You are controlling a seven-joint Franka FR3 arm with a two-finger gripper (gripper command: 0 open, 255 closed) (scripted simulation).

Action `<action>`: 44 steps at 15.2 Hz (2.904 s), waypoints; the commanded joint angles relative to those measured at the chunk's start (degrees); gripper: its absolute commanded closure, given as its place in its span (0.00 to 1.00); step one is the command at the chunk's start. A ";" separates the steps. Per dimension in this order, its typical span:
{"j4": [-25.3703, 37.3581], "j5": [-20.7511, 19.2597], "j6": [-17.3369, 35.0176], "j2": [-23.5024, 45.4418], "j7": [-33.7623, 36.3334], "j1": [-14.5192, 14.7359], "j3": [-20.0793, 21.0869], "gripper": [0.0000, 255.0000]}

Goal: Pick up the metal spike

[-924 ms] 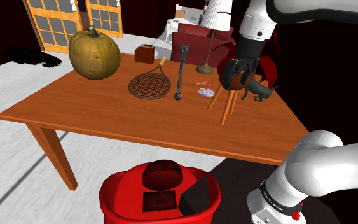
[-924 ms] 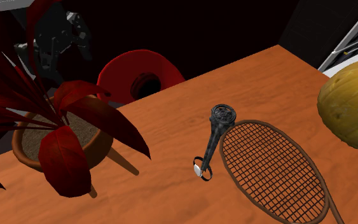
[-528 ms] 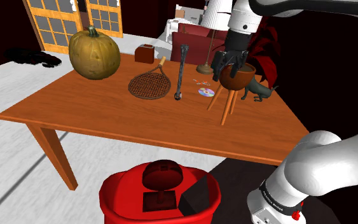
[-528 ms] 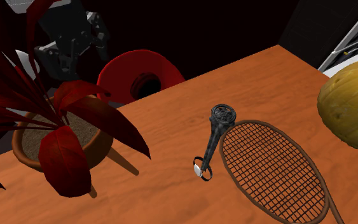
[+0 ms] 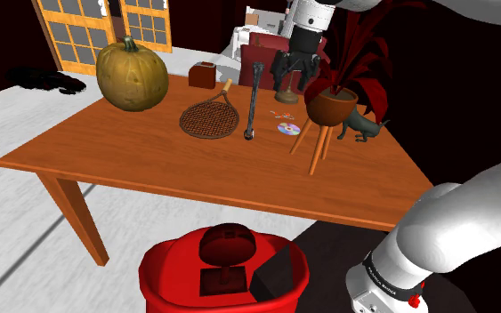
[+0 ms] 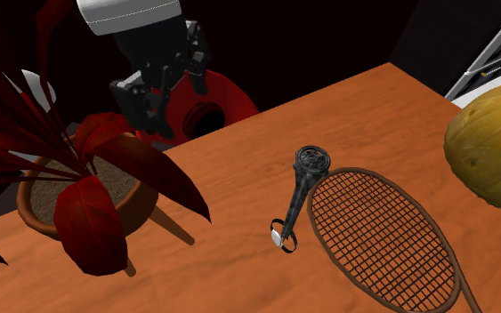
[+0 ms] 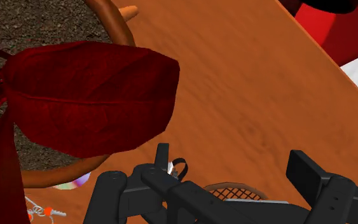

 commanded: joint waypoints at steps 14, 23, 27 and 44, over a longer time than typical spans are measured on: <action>41.22 4.93 -4.84 32.86 1.15 -2.77 -3.16 0.00; 32.56 4.93 1.82 30.90 0.37 -2.59 -3.10 0.00; 32.65 4.93 1.75 30.92 0.37 -2.60 -3.10 1.00; 45.91 4.98 -8.14 34.23 1.53 -2.91 -3.16 1.00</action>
